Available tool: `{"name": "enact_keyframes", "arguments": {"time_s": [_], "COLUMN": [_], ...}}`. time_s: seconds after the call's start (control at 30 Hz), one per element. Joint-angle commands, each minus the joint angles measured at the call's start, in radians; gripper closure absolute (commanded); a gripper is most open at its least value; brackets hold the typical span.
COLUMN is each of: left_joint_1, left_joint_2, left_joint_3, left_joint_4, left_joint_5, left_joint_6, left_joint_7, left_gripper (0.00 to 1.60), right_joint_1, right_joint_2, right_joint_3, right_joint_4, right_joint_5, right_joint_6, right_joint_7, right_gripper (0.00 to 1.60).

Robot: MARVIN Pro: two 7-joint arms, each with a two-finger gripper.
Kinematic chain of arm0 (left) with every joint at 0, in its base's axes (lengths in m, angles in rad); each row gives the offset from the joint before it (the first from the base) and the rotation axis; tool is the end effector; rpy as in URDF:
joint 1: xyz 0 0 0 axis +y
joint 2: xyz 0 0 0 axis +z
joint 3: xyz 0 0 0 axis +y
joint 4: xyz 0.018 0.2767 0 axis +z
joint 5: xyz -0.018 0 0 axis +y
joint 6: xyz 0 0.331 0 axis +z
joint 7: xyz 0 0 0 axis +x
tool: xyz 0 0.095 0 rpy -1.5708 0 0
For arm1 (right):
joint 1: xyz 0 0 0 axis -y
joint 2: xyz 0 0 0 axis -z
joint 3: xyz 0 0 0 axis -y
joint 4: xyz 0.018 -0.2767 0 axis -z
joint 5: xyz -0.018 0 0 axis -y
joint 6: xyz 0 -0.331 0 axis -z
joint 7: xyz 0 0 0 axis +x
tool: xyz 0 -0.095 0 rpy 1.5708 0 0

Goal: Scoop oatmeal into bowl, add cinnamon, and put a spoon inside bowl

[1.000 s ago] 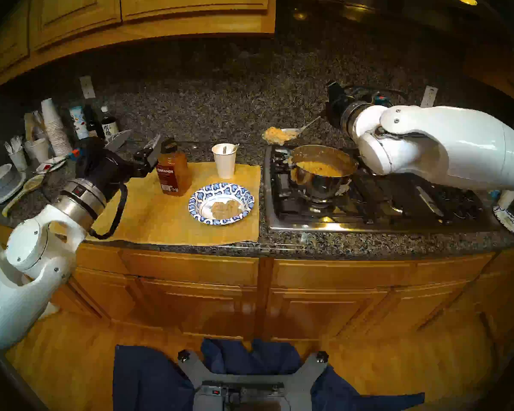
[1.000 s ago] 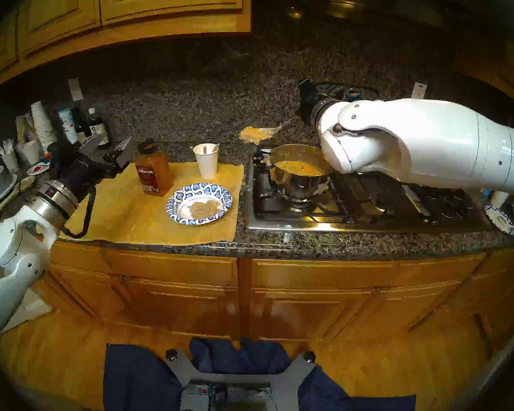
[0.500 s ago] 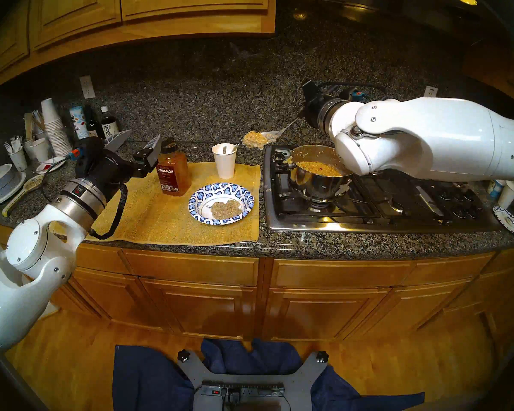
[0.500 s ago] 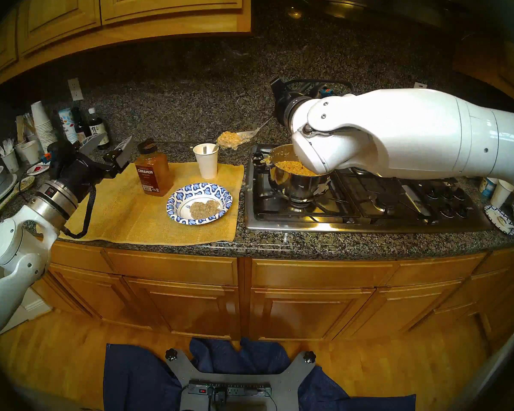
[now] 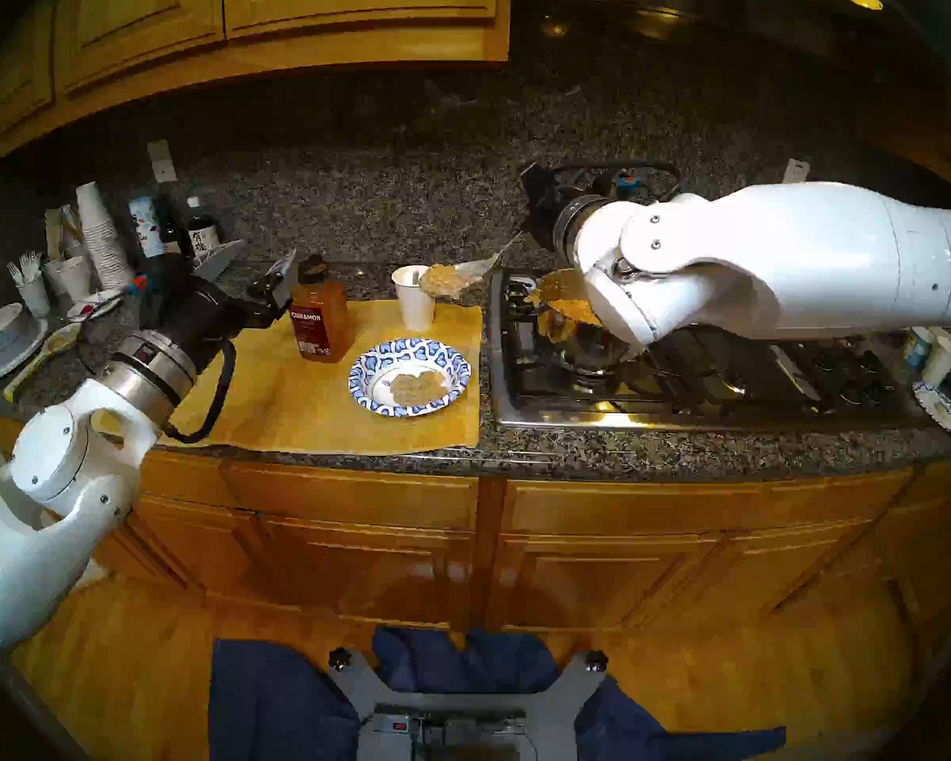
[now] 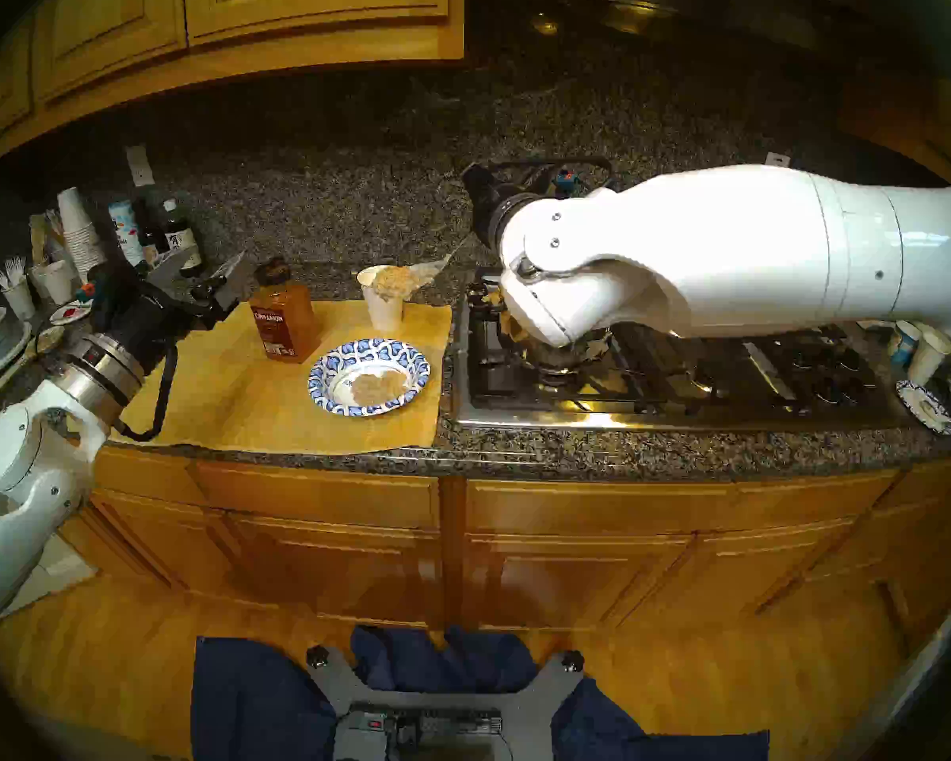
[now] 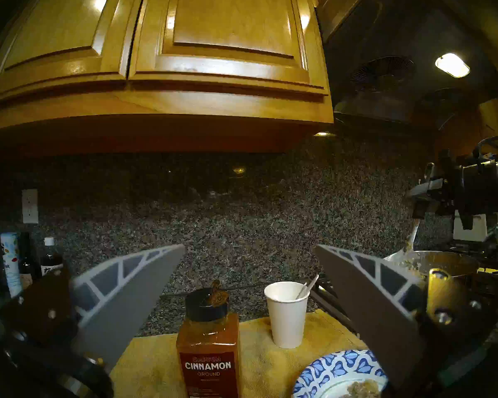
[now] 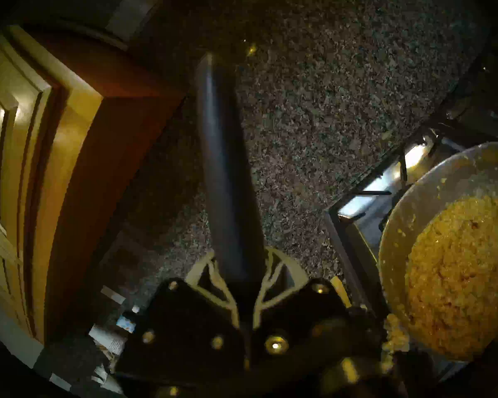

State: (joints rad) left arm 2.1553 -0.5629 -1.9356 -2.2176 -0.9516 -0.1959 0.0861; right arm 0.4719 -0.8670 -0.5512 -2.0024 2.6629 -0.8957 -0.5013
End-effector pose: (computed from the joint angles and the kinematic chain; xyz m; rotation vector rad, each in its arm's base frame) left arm 0.3380 0.1067 -0.0937 1.7824 -0.3165 2.3360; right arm 0.4360 0.1275 -0.0266 -1.8307 0.6549 -1.5309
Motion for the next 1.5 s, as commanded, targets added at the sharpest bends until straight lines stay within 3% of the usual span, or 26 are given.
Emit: {"name": "enact_keyframes", "arguments": {"time_s": [0.0,0.7,1.47], "left_joint_1": [-0.018,-0.018,-0.018], "left_joint_2": [0.0,0.0,0.0], "left_joint_3": [-0.023,-0.023,-0.023], "left_joint_4": [-0.012,-0.012,-0.012], "left_joint_5": [0.002,0.002,0.002], "left_joint_6": [-0.013,-0.013,-0.013], "left_joint_7": [-0.002,-0.002,-0.001], "left_gripper": [0.0,0.0,0.0], "right_joint_1": [0.045,0.103,0.163], "right_joint_2": [-0.057,-0.235,-0.444], "right_joint_3": [0.015,-0.123,-0.298], "right_joint_4": [0.018,0.064,0.084], "right_joint_5": [-0.04,-0.154,-0.335], "right_joint_6": [-0.02,0.005,-0.04], "right_joint_7": [0.0,-0.062,-0.118], "right_gripper": [1.6,1.6,1.6]}}
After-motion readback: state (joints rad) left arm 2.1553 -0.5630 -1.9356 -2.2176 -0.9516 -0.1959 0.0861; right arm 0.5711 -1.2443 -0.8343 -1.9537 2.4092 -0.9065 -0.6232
